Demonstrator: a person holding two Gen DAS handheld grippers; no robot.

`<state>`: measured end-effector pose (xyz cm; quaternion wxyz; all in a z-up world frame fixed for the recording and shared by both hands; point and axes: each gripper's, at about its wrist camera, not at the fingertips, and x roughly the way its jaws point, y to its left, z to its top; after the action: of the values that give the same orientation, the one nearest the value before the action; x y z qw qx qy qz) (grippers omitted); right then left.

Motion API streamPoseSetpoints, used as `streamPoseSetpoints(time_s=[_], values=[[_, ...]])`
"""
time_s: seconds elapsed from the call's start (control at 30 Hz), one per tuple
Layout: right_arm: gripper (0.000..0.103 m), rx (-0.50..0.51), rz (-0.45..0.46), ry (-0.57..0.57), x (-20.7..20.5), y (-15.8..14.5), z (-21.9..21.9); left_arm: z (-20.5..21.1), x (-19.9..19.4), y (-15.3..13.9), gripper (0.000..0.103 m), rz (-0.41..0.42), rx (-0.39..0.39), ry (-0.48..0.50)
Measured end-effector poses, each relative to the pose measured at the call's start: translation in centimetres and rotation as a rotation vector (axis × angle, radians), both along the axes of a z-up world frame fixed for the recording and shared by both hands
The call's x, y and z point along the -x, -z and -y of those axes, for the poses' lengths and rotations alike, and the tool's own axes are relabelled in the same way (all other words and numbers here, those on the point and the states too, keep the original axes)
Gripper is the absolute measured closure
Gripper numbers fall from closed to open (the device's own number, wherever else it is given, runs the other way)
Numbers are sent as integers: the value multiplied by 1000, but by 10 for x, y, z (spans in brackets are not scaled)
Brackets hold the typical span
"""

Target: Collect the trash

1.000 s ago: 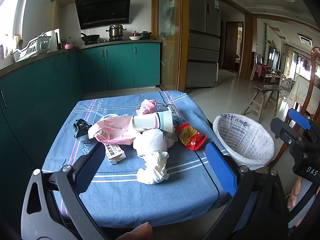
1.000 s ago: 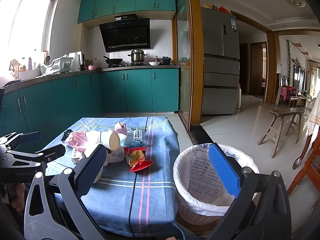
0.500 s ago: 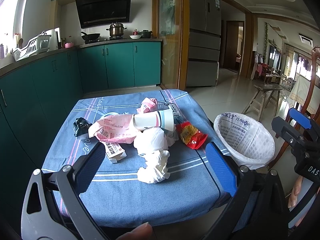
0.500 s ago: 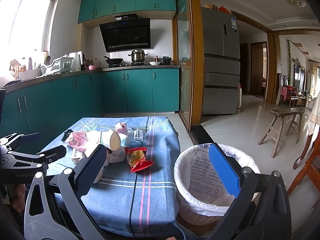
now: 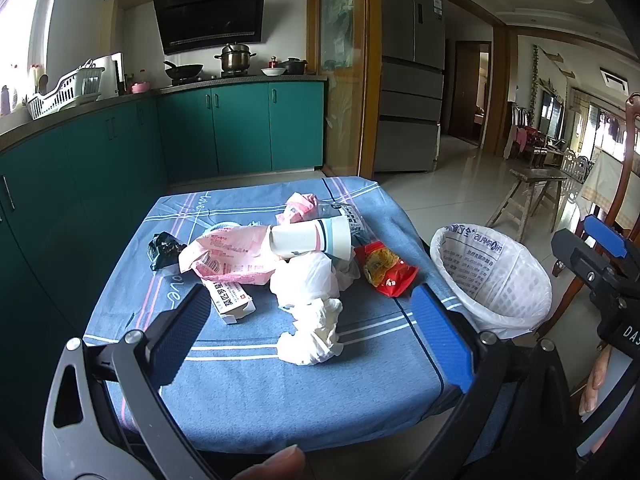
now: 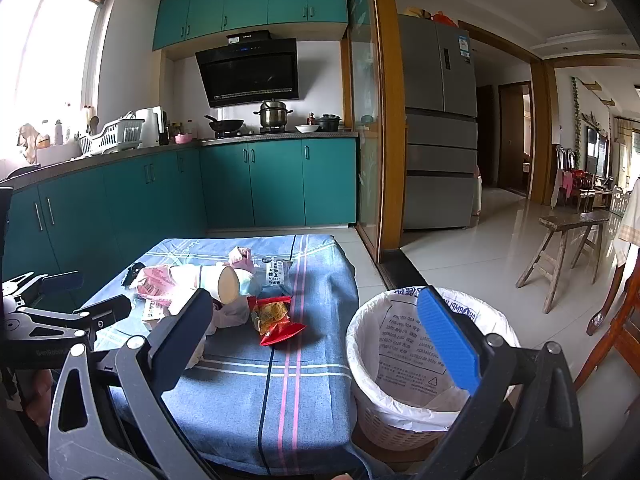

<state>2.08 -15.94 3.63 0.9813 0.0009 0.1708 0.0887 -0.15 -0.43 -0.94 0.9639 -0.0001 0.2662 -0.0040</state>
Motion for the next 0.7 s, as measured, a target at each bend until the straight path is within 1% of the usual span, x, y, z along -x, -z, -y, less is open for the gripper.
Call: streamPoseSetpoints(time_s=[0.37, 0.47, 0.53, 0.63, 0.7], values=[[3, 0, 12, 9, 0, -2, 2, -4, -2, 0, 3, 0, -7, -3], [3, 8, -3, 3, -9, -3, 0, -9, -7, -1, 3, 4, -8, -19], [3, -6, -14, -7, -18, -1, -1, -14, -12, -1, 3, 6, -8, -35], [3, 7, -14, 65, -30, 5, -3, -27, -21, -3, 3, 6, -8, -64], [3, 24, -15, 44, -42, 7, -8, -42, -30, -8, 3, 10, -8, -78]])
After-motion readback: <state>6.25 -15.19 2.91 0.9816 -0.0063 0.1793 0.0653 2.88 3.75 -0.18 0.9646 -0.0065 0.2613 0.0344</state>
